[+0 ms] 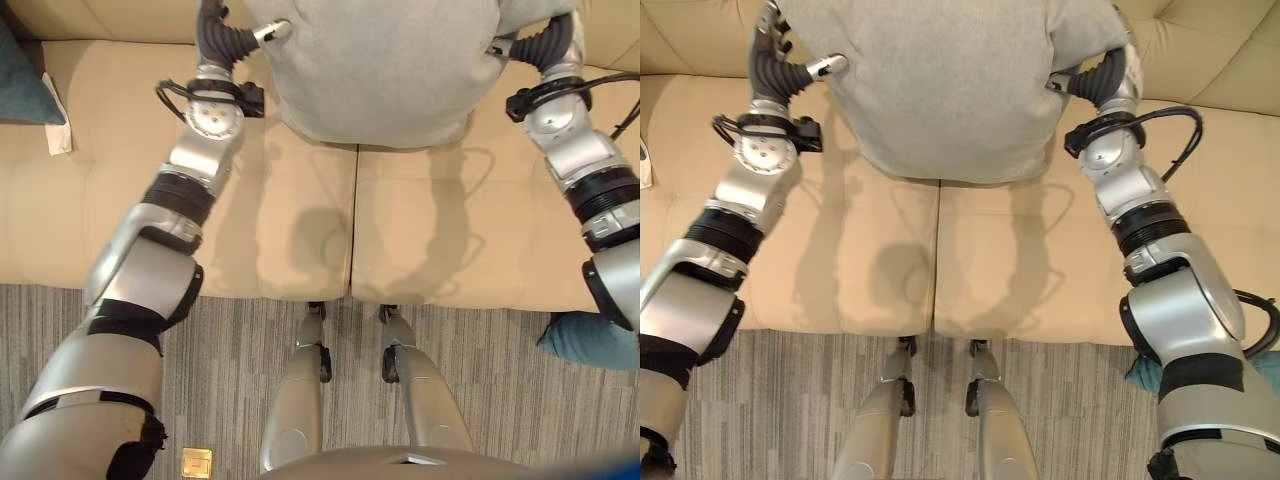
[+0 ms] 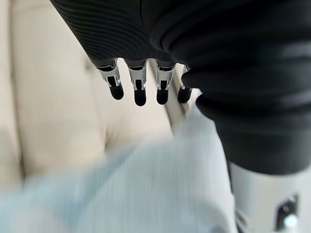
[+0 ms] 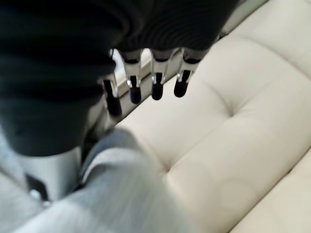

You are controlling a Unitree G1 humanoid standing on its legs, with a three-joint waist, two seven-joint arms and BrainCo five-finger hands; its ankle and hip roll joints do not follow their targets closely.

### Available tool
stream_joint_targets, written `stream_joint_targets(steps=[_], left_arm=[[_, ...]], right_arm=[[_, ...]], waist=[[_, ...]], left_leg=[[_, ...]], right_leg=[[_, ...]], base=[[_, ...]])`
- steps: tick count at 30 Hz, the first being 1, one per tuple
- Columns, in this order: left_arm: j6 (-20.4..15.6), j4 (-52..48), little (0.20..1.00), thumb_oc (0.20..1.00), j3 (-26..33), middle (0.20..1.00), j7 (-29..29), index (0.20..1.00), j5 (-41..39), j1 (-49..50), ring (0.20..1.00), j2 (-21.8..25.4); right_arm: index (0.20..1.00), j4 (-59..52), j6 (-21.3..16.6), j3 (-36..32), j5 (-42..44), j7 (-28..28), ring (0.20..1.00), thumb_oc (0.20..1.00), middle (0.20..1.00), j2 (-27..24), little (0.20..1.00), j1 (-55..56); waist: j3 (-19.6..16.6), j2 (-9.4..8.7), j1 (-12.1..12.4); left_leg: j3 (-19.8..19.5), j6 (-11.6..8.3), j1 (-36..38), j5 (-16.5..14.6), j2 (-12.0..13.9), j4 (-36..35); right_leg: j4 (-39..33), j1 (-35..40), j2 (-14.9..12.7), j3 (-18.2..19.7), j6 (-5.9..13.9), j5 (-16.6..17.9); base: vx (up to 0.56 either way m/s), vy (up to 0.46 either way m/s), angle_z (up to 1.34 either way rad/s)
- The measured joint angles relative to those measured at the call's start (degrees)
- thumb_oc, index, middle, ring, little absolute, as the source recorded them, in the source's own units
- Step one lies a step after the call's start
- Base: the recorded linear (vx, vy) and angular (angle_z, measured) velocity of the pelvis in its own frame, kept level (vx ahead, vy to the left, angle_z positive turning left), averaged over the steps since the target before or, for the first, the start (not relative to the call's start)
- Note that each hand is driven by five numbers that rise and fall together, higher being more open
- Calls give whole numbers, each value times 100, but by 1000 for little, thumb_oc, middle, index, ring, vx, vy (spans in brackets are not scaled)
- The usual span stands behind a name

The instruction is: Pick up all the scattered cushions and arrange them neatly on the sofa.

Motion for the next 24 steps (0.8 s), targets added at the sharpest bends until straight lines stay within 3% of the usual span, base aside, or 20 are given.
stream_joint_targets(steps=[3,6,12,14,15,17,21,24], left_arm=[[25,271,1000,1000,186,1000,9,1000,-125,-98,1000,563],[31,341,1000,1000,284,1000,-4,1000,-224,-75,1000,701],[90,-342,1000,1000,642,1000,-81,1000,-154,766,1000,950],[55,-2952,1000,1000,1749,1000,-304,1000,78,3470,1000,1033],[59,-3026,1000,1000,1876,1000,-398,1000,118,4245,1000,881],[47,-3677,1000,1000,2666,1000,-586,1000,153,5345,1000,506],[168,-3503,1000,1000,3014,1000,-1001,1000,537,6933,1000,-398],[427,-2706,1000,1000,2974,1000,-1312,1000,912,7763,1000,-646]], right_arm=[[1000,103,127,-27,10,4,1000,1000,1000,-379,1000,-9],[1000,98,140,-62,11,3,1000,1000,1000,-601,1000,-10],[1000,-210,128,-825,224,-45,1000,1000,1000,-878,1000,552],[1000,-2095,79,-1959,214,230,1000,1000,1000,-1108,1000,3104],[1000,-2126,152,-2047,202,425,1000,1000,1000,-1066,1000,3803],[1000,-2886,100,-2853,-26,616,1000,1000,1000,-711,1000,4800],[1000,-2921,40,-3290,-430,1091,1000,1000,1000,55,1000,6371],[1000,-2540,30,-3230,-672,1412,1000,1000,1000,433,1000,7125]], waist=[[-1,-1,19],[-9,-1,72],[-18,-2,69],[-16,-8,42],[-20,-14,40],[-137,-41,13],[-554,-189,-74],[-809,-276,-142]], left_leg=[[6,0,119,1,-3,-2],[0,0,290,1,-4,-11],[5,-21,487,3,-13,-41],[4,-113,1019,-71,-11,-70],[11,-176,1381,-148,-4,-72],[9,-222,1605,-294,27,-75],[15,-204,2186,-414,63,-75],[63,-182,2432,-490,63,-76]], right_leg=[[0,124,-4,-1,-8,6],[-1,301,-4,-16,-5,3],[-1,484,-10,-3,2,-5],[-1,1019,-19,-14,89,-112],[-1,1363,-22,-12,139,-201],[-3,1573,8,-12,80,-298],[-7,2163,44,-39,64,-445],[-34,2387,40,-15,14,-556]], base=[[0,0,0],[1,1,1],[25,-8,1],[144,-39,-1],[106,-27,-5],[77,-14,-5],[30,-19,2],[-4,6,-4]])
